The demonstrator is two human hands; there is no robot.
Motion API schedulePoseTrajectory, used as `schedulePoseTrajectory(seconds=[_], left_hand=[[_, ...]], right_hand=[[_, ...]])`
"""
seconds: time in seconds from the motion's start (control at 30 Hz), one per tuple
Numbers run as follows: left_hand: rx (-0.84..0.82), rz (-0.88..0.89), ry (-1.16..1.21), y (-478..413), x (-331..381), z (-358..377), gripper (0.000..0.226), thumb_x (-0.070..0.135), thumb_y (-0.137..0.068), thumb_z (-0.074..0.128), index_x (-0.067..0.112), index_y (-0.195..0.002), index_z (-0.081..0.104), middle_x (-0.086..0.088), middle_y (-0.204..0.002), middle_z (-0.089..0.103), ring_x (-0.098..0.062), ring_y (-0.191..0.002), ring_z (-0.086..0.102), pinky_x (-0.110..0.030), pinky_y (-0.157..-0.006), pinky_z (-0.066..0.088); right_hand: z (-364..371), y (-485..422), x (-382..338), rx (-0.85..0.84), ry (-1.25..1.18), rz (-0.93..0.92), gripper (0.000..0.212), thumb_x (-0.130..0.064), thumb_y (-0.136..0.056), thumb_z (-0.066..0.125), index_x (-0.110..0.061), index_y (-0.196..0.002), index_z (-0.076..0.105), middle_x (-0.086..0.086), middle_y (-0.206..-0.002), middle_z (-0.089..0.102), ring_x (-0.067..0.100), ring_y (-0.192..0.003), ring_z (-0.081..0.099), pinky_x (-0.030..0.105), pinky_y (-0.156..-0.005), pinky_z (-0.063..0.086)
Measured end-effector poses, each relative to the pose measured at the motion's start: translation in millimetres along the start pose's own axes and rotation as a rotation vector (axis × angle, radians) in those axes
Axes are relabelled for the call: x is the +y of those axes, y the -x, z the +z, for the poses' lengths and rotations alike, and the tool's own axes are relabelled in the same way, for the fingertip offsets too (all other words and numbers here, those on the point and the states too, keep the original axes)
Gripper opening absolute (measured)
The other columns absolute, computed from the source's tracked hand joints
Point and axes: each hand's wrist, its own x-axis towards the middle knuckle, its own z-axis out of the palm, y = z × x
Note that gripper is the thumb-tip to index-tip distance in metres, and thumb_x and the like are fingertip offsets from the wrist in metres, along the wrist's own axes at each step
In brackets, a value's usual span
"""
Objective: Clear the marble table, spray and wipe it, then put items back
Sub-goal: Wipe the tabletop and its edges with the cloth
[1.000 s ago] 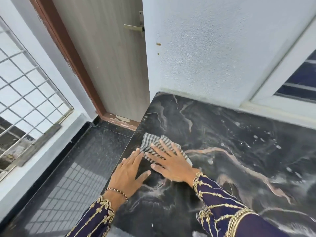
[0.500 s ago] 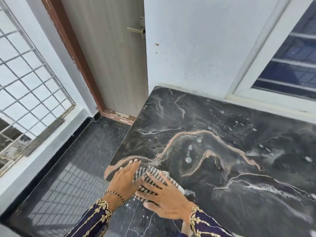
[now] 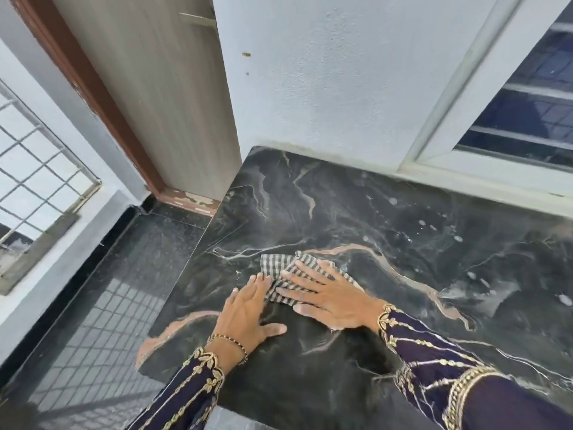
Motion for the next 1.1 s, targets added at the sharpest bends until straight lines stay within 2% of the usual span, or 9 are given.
schedulePoseTrajectory(seconds=[0.13, 0.27, 0.37, 0.43, 0.57, 0.7, 0.8, 0.97, 1.1], left_hand=[[0.003, -0.036, -0.101, -64.2, 21.3, -19.2, 0.117, 0.063, -0.072, 0.067, 0.014, -0.152, -0.002, -0.006, -0.162, 0.006, -0.019, -0.149, 0.004, -0.041, -0.121, 0.009], [-0.109, -0.168, -0.152, -126.5, 41.6, -40.7, 0.136, 0.064, -0.062, 0.074, 0.014, -0.15, -0.017, -0.007, -0.16, -0.015, -0.031, -0.148, -0.01, -0.066, -0.112, 0.015], [-0.23, -0.268, -0.108, -157.7, 51.6, -48.6, 0.145, 0.059, -0.054, 0.083, 0.022, -0.149, -0.02, -0.009, -0.158, -0.023, -0.044, -0.144, -0.015, -0.076, -0.103, 0.021], [-0.302, -0.312, -0.122, -169.4, 55.3, -48.4, 0.145, 0.056, -0.054, 0.084, 0.023, -0.149, -0.02, -0.011, -0.156, -0.026, -0.049, -0.141, -0.017, -0.077, -0.101, 0.023], [-0.326, -0.352, -0.143, -179.9, 55.0, -40.5, 0.145, 0.056, -0.053, 0.085, 0.024, -0.148, -0.02, -0.012, -0.155, -0.028, -0.05, -0.141, -0.019, -0.076, -0.102, 0.023], [-0.336, -0.353, -0.141, -178.7, 53.3, -39.6, 0.145, 0.056, -0.053, 0.085, 0.024, -0.148, -0.019, -0.012, -0.155, -0.028, -0.049, -0.14, -0.021, -0.076, -0.102, 0.022], [-0.324, -0.354, -0.152, -178.5, 54.5, -41.3, 0.145, 0.057, -0.052, 0.084, 0.024, -0.149, -0.018, -0.011, -0.156, -0.026, -0.049, -0.141, -0.02, -0.076, -0.1, 0.024], [-0.308, -0.357, -0.135, -175.4, 56.5, -43.0, 0.146, 0.054, -0.051, 0.086, 0.024, -0.149, -0.017, -0.011, -0.156, -0.025, -0.048, -0.141, -0.02, -0.076, -0.101, 0.024], [-0.295, -0.357, -0.132, -174.2, 55.7, -42.0, 0.147, 0.052, -0.048, 0.088, 0.024, -0.149, -0.015, -0.013, -0.157, -0.023, -0.049, -0.141, -0.019, -0.077, -0.1, 0.024]], right_hand=[[-25.6, -43.6, 62.8, -0.02, -0.045, 0.032, 0.05, -0.06, -0.103, 0.011, -0.059, -0.151, -0.002, -0.028, -0.164, -0.016, 0.006, -0.15, -0.028, 0.043, -0.12, -0.024], [-51.9, -87.0, 125.7, 0.029, -0.012, 0.077, 0.052, -0.053, -0.108, 0.017, -0.05, -0.157, -0.001, -0.024, -0.164, -0.016, 0.008, -0.15, -0.027, 0.027, -0.104, -0.04], [-67.0, -116.2, 166.9, 0.041, -0.01, 0.114, 0.054, -0.055, -0.107, 0.016, -0.051, -0.157, -0.004, -0.023, -0.166, -0.015, 0.01, -0.152, -0.023, 0.041, -0.118, -0.026], [-74.6, -133.3, 189.4, 0.041, -0.03, 0.129, 0.054, -0.06, -0.103, 0.01, -0.053, -0.155, -0.007, -0.022, -0.166, -0.016, 0.009, -0.152, -0.023, 0.047, -0.121, -0.018], [-90.0, -161.6, 220.0, 0.074, -0.084, 0.201, 0.053, -0.06, -0.105, 0.012, -0.055, -0.155, -0.004, -0.022, -0.166, -0.012, 0.009, -0.153, -0.019, 0.049, -0.123, -0.015], [-92.9, -167.6, 219.8, 0.089, -0.092, 0.215, 0.053, -0.06, -0.105, 0.012, -0.053, -0.156, -0.002, -0.019, -0.167, -0.01, 0.01, -0.154, -0.016, 0.049, -0.123, -0.015], [-88.7, -146.8, 228.5, 0.097, -0.078, 0.211, 0.054, -0.059, -0.105, 0.011, -0.051, -0.156, -0.003, -0.02, -0.166, -0.014, 0.01, -0.153, -0.02, 0.046, -0.121, -0.018], [-73.1, -65.4, 275.1, 0.085, -0.064, 0.29, 0.055, -0.061, -0.103, 0.01, -0.053, -0.154, -0.008, -0.025, -0.163, -0.02, 0.005, -0.15, -0.026, 0.049, -0.123, -0.015], [-65.5, -49.9, 268.2, 0.103, -0.094, 0.374, 0.052, -0.063, -0.103, 0.01, -0.058, -0.151, -0.008, -0.025, -0.164, -0.017, 0.005, -0.151, -0.025, 0.045, -0.122, -0.019]])
